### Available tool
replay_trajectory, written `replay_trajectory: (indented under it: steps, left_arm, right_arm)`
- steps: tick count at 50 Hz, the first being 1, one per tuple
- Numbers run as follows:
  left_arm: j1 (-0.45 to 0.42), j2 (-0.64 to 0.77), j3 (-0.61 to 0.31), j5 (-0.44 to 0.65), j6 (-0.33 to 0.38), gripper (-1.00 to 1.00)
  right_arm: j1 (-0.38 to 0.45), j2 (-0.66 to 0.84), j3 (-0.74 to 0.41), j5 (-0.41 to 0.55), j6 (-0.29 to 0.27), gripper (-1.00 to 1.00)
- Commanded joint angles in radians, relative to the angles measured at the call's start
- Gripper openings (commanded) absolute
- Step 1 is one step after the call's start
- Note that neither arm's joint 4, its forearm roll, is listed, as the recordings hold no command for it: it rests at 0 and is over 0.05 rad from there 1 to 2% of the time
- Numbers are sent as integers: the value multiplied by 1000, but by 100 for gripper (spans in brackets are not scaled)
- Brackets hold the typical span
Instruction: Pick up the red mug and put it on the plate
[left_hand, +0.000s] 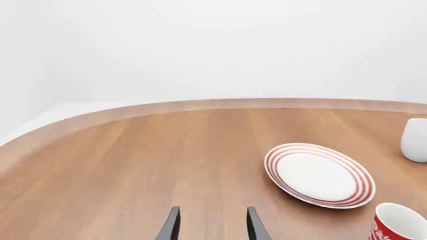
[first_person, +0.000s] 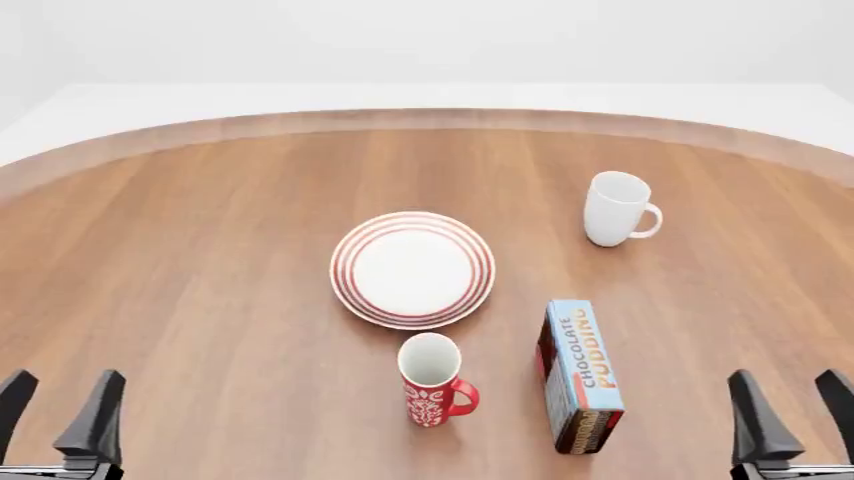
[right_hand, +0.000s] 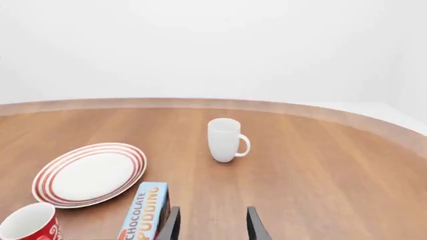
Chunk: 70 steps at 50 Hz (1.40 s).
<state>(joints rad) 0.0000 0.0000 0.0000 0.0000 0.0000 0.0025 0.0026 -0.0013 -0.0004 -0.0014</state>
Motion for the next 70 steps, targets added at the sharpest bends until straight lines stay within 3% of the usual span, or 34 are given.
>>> replay_trajectory:
  steps: [1,13,18,20,22,26,31,33,34,40,42,46,51,70]
  left_arm:
    - [0,0,0,0,0,100]
    - [0,0,0,0,0,100]
    - [0,0,0,0,0,100]
    - [0,0,0,0,0,100]
    - [0,0,0,0,0,100]
    - [0,0,0,0,0,100]
    - [0,0,0,0,0,100]
    - [0,0,0,0,0,100]
    - [0,0,0,0,0,100]
    - [0,0,0,0,0,100]
    - [0,0,0,0,0,100]
    - [0,0,0,0,0,100]
    - [0,0,0,0,0,100]
    - [0,0,0,0,0,100]
  right_arm:
    - [9,11,-2,-3,-7,100]
    - [40,-1,-7,-4,-14,100]
    - [100,-2,-35,-15,-68,100]
    - [119,-2,-61,-7,-64,100]
    - [190,-2,-104,28,-73,100]
    - [239,-2,-145,70,-45,100]
    - [304,10,-197,132,-59,100]
    - [343,18,-229,164,-97,100]
    - [366,26,-238,168,-123,100]
    - [460,110,-315,204,-124,100]
    - [489,149,-342,214,-150,100]
    - [516,201,-369,218,-147,100]
    - [572,287,-431,244,-190,100]
    - [638,474,-571,356,-269,100]
